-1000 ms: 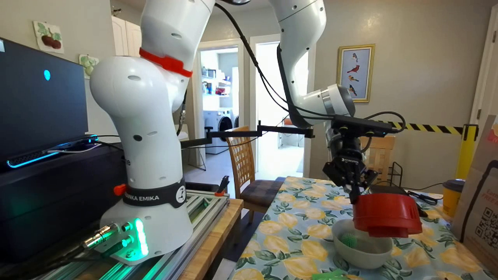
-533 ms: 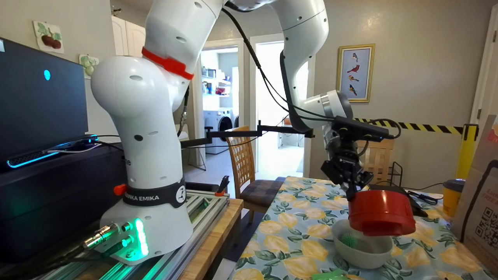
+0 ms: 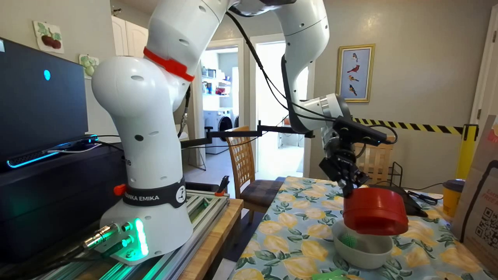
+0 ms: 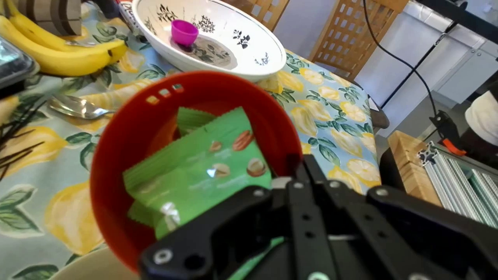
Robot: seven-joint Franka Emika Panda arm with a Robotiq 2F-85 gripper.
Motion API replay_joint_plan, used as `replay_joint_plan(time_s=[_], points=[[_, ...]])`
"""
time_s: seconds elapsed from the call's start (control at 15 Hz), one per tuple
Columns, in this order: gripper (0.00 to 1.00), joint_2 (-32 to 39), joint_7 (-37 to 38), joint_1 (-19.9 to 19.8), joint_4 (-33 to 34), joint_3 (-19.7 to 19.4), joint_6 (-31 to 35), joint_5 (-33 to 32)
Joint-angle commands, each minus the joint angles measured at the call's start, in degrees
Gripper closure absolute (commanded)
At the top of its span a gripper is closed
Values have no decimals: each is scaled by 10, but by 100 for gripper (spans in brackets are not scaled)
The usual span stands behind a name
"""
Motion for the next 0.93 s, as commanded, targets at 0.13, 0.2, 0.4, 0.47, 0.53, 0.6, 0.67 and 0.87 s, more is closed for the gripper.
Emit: replay_joint_plan(time_s=[0.13,0.2,0.4,0.47,0.53,0.6,0.67,0.87], points=[[99,18,-41,3,26,5,-36,-4],[99,19,-47,3,26,5,-39,-4],[99,19,-57,5,25,7,-50,-6],[99,19,-60,6,24,7,-55,-6],[99,18,-62,6,23,8,-59,-8],[99,19,-65,6,23,9,-64,-7],[99,19,-68,6,23,11,-68,-7],[99,20,-69,9,22,11,-77,-10]])
